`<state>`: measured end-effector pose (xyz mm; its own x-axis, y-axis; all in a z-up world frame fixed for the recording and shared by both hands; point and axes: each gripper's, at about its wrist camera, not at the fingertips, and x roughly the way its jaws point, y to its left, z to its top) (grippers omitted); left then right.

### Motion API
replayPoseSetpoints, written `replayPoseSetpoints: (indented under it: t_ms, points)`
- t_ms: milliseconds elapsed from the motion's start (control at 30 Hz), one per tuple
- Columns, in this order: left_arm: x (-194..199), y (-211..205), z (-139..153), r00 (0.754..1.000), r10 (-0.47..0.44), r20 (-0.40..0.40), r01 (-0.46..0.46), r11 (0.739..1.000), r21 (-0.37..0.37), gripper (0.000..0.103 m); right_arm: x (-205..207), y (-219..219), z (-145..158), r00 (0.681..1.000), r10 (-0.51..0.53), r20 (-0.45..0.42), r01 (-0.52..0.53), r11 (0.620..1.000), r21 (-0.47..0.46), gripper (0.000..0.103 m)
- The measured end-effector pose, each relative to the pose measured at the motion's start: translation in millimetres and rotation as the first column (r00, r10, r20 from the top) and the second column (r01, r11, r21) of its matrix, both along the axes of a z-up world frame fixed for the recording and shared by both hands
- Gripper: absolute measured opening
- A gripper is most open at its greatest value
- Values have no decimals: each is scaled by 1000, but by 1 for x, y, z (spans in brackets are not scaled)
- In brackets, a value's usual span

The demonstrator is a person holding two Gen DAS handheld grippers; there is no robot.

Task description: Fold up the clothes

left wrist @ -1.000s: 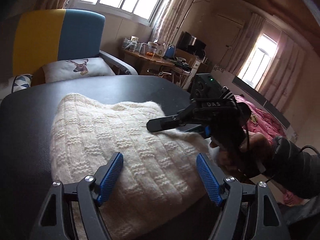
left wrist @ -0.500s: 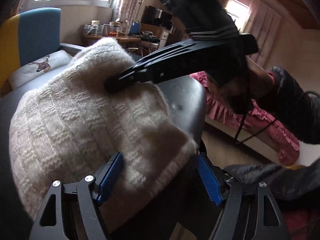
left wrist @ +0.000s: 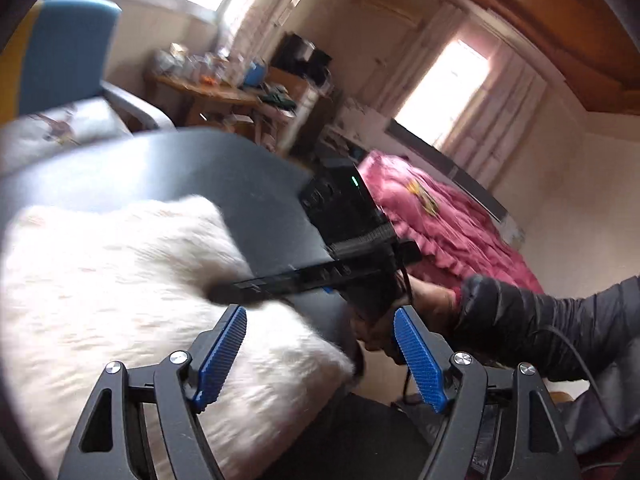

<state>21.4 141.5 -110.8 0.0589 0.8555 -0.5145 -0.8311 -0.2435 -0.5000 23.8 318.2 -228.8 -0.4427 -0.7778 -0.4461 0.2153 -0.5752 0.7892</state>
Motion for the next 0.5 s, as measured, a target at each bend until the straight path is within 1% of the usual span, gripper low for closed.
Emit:
replayPoseSetpoints:
  t_ms: [33, 100, 133, 200, 233, 333, 367, 467, 500]
  points:
    - [3, 13, -10, 1000, -23, 17, 24, 999, -30, 77, 0, 2, -3, 1000, 2, 2, -2, 1000, -23, 21]
    - [14, 36, -32, 996, -87, 20, 89, 991, -98, 78, 2, 3, -7, 1000, 6, -4, -6, 999, -45, 21]
    - [23, 44, -40, 995, -91, -35, 86, 988, -132, 78, 3, 3, -8, 1000, 9, -9, -9, 999, -52, 21]
    - [42, 50, -45, 986, -100, -132, 80, 985, -150, 80, 3, 2, -8, 1000, 10, -13, -10, 999, -51, 21]
    - [47, 52, -46, 981, -102, -166, 74, 983, -166, 80, 3, 1, -8, 1000, 10, -14, -11, 999, -51, 21]
    - [45, 50, -44, 988, -66, -138, 46, 988, -146, 81, 4, -2, -6, 1000, 8, -16, -9, 999, -41, 21]
    - [44, 49, -43, 991, -52, -126, 34, 989, -142, 81, -7, -8, -10, 1000, 6, -17, -6, 999, -33, 21]
    - [51, 44, -31, 990, -3, -140, -14, 992, -126, 81, -7, -11, -4, 1000, 0, -11, -1, 1000, -10, 23]
    - [51, 39, -25, 992, 17, -129, -32, 993, -111, 82, -7, -13, -2, 1000, -2, -7, 2, 1000, -3, 23]
